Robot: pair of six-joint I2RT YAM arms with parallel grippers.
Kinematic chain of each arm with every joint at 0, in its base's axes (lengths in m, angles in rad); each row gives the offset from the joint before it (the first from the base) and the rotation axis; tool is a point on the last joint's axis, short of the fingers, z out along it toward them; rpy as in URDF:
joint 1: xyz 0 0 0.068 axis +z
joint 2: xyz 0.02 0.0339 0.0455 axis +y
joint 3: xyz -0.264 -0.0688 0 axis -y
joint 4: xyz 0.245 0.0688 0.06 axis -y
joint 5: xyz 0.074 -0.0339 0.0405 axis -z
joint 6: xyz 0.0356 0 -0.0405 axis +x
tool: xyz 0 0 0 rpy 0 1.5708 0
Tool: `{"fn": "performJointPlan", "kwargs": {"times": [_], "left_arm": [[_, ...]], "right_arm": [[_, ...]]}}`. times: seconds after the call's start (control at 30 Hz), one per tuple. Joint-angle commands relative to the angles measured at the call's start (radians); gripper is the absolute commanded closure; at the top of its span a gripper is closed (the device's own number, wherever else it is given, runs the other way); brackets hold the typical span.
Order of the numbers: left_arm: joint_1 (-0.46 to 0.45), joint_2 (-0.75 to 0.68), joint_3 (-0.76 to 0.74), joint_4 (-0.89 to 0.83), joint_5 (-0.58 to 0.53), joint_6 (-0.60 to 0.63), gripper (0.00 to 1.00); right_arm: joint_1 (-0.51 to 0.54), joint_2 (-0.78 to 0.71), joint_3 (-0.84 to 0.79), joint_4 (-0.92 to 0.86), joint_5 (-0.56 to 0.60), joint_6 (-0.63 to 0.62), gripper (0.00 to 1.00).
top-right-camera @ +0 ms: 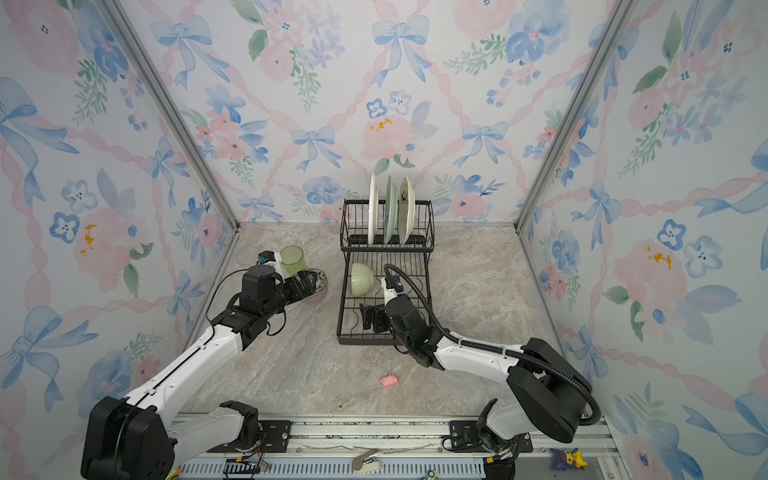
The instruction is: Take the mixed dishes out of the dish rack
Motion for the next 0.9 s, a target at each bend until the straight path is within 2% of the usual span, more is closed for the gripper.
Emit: {"fn": "performJointPlan", "kwargs": {"times": [0.0, 0.23, 0.47, 0.87], "left_arm": [[-0.003, -0.006, -0.047, 0.009, -0.024, 0.003, 0.02], [0.002, -0.045, -0.103, 0.026, -0.068, 0.048, 0.02], [0.005, -0.098, -0.15, 0.062, -0.071, 0.056, 0.02], [0.044, -0.125, -0.194, 0.086, -0.052, 0.06, 0.02]], "right_arm": [[-0.024, 0.056, 0.068, 0.048, -0.062, -0.042, 0.03], [-0.046, 0.162, 0.169, 0.007, -0.067, -0.091, 0.03], [-0.084, 0.287, 0.273, -0.028, -0.094, -0.081, 0.03], [-0.095, 0.357, 0.333, -0.052, -0.091, -0.057, 0.03]]}}
